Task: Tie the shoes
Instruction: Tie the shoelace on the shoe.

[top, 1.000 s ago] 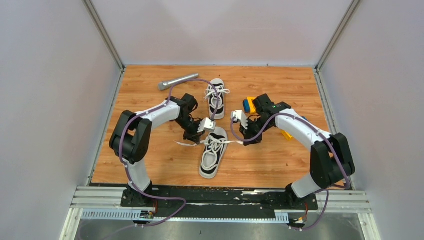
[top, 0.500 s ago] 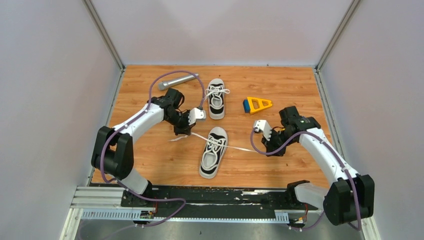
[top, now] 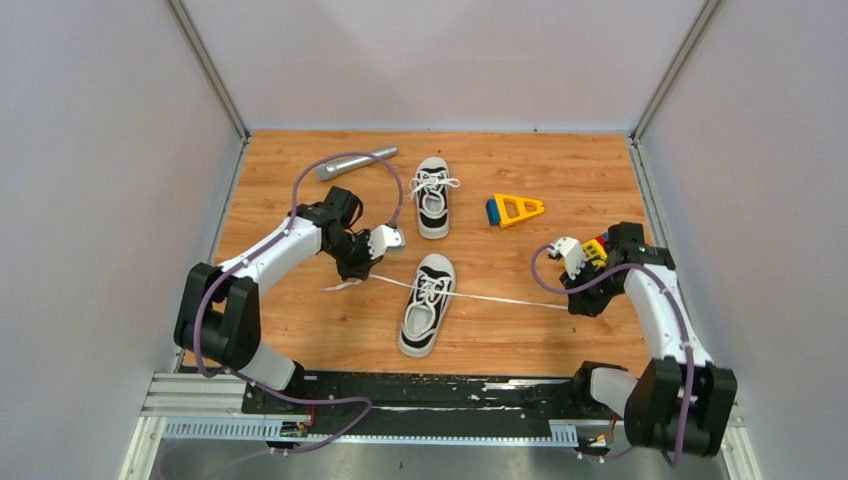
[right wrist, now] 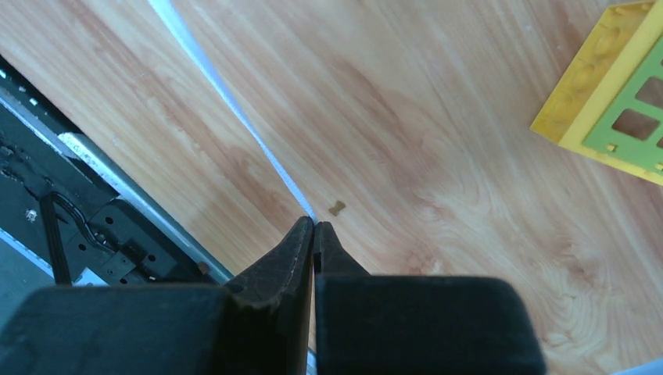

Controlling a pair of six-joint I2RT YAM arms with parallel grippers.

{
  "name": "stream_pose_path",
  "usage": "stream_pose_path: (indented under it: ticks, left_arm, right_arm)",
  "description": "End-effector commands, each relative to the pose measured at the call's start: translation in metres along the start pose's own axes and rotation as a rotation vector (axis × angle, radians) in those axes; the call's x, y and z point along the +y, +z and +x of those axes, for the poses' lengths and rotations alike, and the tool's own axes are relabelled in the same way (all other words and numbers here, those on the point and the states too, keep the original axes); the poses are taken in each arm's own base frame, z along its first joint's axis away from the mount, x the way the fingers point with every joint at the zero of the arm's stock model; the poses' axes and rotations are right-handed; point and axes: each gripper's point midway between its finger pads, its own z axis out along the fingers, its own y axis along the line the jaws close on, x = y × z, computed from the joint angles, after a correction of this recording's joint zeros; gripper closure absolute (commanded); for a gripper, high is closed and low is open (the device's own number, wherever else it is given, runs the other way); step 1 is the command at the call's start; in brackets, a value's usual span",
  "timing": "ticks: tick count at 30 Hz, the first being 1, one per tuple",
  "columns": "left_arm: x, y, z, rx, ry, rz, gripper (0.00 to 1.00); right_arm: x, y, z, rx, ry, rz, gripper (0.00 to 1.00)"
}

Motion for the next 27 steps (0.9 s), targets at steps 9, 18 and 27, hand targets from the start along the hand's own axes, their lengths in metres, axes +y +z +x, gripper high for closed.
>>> stream_pose_path:
  ticks: [9, 18, 27]
  left_arm:
    - [0.031, -0.048, 0.02, 0.024, -0.012, -0.198, 1.0]
    - [0.02, -0.042, 0.036, 0.048, -0.039, -0.175, 1.0]
    - [0.016, -0.036, 0.024, -0.002, -0.057, -0.113, 1.0]
  right_arm:
    - [-0.106, -0.01, -0.056, -0.043, 0.062, 0.183, 1.0]
    - [-0.118, -0.022, -0.007, 0.011, 0.107, 0.249, 1.0]
    - [-0.06, -0.014, -0.012, -0.084, 0.091, 0.069, 0.98]
